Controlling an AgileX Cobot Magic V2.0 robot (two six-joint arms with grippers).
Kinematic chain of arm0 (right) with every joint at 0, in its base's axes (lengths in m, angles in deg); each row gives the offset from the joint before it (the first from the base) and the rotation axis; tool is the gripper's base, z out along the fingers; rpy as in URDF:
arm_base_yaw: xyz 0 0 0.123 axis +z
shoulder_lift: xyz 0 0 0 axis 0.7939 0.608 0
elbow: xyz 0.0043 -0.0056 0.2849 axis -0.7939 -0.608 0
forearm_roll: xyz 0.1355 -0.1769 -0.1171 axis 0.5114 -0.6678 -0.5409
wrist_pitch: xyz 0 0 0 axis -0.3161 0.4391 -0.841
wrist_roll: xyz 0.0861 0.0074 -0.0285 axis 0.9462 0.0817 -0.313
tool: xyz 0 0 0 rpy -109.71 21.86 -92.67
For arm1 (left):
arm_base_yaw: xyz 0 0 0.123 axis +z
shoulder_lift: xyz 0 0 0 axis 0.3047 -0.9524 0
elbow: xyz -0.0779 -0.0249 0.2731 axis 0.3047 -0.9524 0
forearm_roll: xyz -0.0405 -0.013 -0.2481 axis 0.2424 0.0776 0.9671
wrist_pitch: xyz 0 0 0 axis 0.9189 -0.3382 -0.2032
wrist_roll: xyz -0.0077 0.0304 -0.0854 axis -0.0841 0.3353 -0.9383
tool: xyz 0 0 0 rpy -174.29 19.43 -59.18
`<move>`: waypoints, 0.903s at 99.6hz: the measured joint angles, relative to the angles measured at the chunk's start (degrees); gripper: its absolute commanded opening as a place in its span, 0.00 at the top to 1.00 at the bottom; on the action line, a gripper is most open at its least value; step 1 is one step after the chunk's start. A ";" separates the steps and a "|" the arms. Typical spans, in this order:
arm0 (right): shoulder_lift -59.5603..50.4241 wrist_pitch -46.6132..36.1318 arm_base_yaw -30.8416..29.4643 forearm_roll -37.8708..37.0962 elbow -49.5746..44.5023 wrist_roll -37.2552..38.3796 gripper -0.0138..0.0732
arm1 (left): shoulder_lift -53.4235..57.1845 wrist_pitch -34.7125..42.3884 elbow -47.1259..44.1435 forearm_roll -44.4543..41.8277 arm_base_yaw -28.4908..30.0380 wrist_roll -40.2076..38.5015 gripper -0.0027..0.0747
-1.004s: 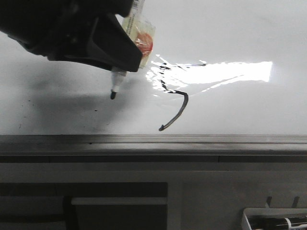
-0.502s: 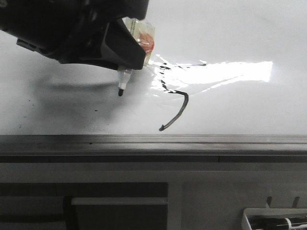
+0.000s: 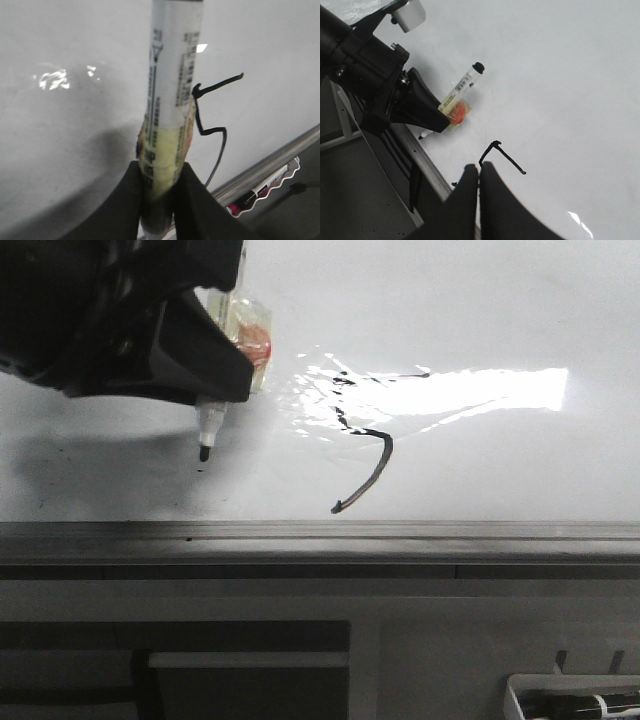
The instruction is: Write number 5 on whiteboard
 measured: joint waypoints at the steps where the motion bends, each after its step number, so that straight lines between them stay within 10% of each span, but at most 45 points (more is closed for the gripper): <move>1: 0.00 0.00 0.00 0.00 0.00 0.16 0.89 | 0.00 0.25 -0.36 0.34 0.00 -0.15 0.99; 90: 0.00 -0.46 0.00 1.29 0.00 1.25 0.89 | -4.84 7.82 -3.69 4.30 -0.10 -0.37 0.96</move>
